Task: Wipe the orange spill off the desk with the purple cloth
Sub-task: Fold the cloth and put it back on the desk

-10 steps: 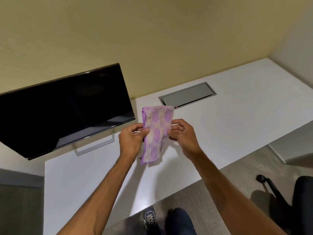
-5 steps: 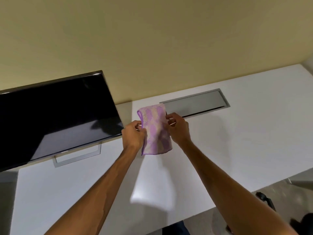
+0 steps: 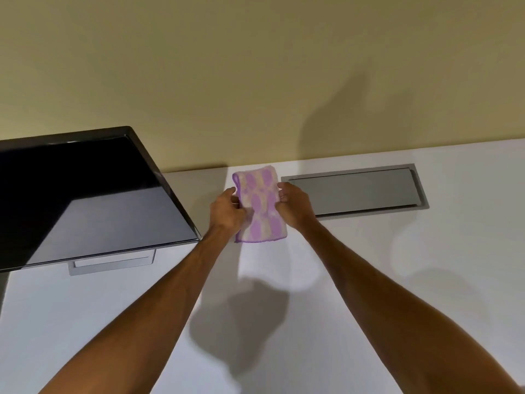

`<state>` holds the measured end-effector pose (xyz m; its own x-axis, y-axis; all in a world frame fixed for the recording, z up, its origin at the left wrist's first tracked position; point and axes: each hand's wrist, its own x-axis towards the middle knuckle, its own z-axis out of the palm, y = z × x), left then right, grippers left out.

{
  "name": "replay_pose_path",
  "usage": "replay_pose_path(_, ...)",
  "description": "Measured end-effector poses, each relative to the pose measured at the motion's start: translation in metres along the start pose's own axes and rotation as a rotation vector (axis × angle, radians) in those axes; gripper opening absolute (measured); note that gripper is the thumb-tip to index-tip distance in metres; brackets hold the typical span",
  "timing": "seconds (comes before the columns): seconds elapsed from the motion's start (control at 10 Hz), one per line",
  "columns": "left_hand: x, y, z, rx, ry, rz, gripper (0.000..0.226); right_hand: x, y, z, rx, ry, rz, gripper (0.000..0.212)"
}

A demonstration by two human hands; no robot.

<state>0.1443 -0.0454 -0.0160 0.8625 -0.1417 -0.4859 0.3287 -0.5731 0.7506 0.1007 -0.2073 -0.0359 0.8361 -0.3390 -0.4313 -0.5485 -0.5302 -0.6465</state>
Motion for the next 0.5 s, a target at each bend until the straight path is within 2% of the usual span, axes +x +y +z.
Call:
replay_pose_path(0.1, 0.008, -0.009, 0.003, 0.016, -0.102, -0.048, 0.052, 0.008, 0.009, 0.006, -0.054, -0.104, -0.025, 0.047)
replay_pose_path(0.2, 0.01, -0.031, 0.007, 0.193, -0.199, 0.073, 0.044, 0.008, 0.021, 0.01, -0.092, -0.134, -0.08, 0.042)
replay_pose_path(0.3, 0.001, -0.045, 0.009, 0.575, -0.306, 0.229, 0.07, 0.002, 0.025, 0.008, -0.149, -0.151, -0.133, 0.044)
replay_pose_path(0.4, -0.009, -0.043, 0.01, 0.605, -0.299, 0.23, 0.069, -0.005, 0.029, 0.006, -0.159, -0.072, -0.182, 0.042)
replay_pose_path(0.5, -0.035, -0.028, 0.008, 0.591, -0.251, 0.316, 0.068, -0.013, 0.035, -0.002, -0.159, 0.024, -0.22, 0.034)
